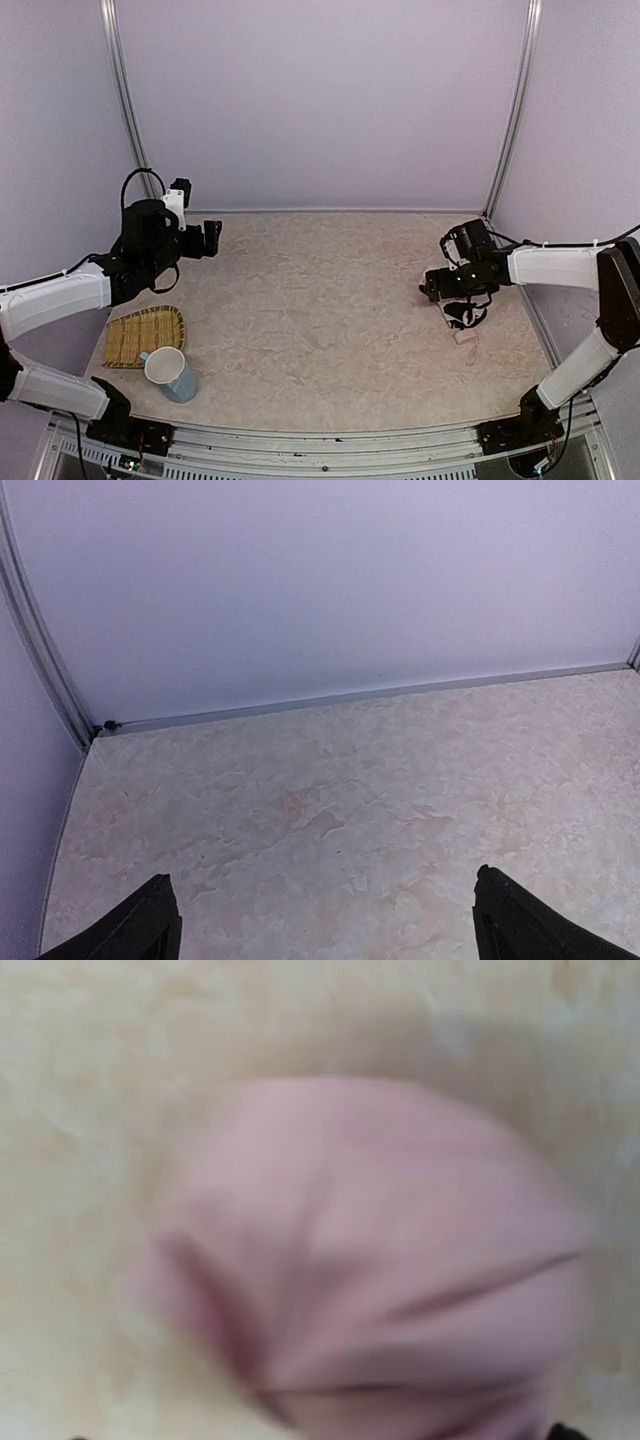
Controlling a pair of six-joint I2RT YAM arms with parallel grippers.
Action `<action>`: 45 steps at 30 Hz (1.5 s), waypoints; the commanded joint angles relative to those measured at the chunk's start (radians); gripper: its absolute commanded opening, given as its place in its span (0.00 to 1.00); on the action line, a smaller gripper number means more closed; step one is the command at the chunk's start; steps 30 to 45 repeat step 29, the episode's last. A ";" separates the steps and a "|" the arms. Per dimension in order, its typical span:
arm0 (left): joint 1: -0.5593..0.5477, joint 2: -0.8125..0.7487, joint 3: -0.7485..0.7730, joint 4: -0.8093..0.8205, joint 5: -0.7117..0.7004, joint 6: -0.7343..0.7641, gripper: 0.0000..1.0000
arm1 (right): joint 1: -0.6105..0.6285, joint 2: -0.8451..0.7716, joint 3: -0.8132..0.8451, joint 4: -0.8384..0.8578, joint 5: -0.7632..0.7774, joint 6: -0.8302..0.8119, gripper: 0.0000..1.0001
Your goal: Put away the umbrella
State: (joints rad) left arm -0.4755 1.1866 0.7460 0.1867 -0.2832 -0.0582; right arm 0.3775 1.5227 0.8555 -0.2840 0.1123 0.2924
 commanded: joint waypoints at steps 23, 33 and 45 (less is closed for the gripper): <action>0.477 0.059 -0.271 0.392 -0.258 -0.087 0.99 | -0.546 -0.601 -0.506 0.602 -0.090 0.117 1.00; 0.482 0.106 -0.306 0.443 -0.243 -0.091 0.99 | -0.546 -0.587 -0.548 0.647 -0.039 0.174 1.00; 0.482 0.106 -0.306 0.443 -0.243 -0.091 0.99 | -0.546 -0.587 -0.548 0.647 -0.039 0.174 1.00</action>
